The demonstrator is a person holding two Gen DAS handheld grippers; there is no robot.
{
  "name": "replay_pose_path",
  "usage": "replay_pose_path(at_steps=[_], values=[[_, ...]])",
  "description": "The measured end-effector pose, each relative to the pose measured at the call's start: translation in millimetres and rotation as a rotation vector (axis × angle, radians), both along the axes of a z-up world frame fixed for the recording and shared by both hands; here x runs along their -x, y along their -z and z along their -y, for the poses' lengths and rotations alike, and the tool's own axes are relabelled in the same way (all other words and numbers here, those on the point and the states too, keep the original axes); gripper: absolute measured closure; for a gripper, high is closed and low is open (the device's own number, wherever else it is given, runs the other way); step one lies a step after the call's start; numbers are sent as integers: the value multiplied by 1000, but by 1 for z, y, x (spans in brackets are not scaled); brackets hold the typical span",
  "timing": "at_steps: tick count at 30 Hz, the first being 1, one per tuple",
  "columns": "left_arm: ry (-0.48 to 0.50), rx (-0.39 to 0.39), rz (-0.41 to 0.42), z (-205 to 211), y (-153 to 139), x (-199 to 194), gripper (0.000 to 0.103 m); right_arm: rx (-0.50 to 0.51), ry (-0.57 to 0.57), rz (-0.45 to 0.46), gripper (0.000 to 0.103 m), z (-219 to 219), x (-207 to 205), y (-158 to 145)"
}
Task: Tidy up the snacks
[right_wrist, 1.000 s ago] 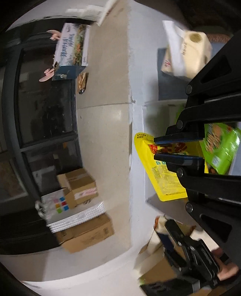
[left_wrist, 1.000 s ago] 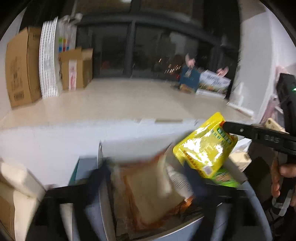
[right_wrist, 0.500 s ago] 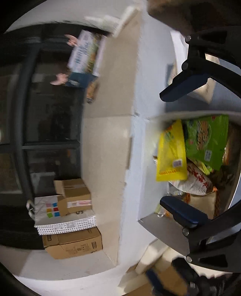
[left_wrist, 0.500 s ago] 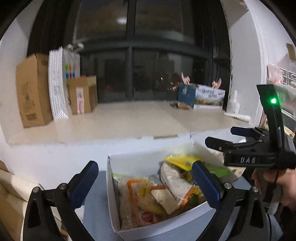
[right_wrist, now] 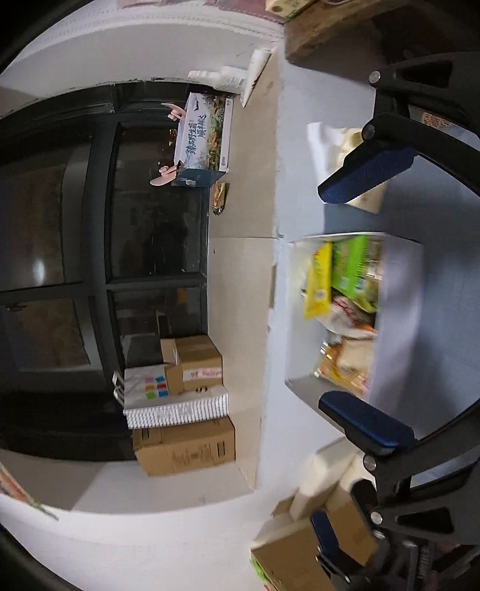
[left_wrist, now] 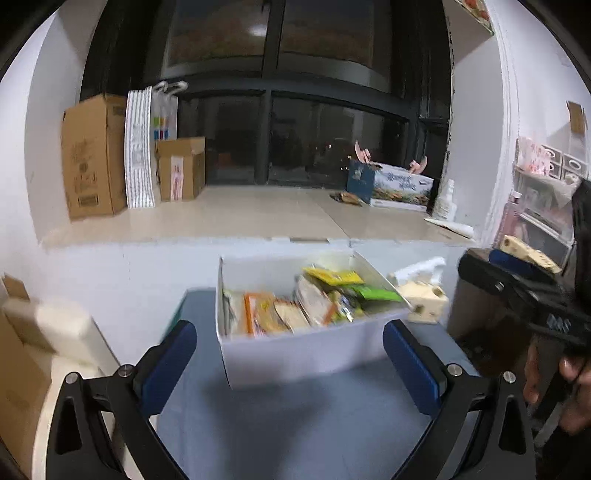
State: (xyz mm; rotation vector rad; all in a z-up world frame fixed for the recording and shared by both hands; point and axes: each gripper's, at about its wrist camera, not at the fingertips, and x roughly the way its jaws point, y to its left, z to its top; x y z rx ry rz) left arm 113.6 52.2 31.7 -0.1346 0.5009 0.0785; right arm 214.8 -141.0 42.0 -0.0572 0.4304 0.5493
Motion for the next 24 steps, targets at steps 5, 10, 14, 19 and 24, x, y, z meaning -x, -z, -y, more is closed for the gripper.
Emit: replay_pose_path(at_steps=[5, 10, 14, 19, 24], values=[[20, -60, 2, 28, 3, 50, 0, -4, -56, -6, 0, 26, 59, 6], [48, -3, -14, 42, 7, 84, 0, 2, -39, -71, 0, 48, 98, 18], [49, 8, -33, 51, 11, 98, 0, 14, -14, -115, 0, 60, 119, 33], [44, 0, -57, 60, 11, 97, 0, 38, -3, -111, 0, 65, 130, 38], [41, 4, -68, 59, 12, 93, 0, 38, 12, -105, 0, 64, 129, 37]])
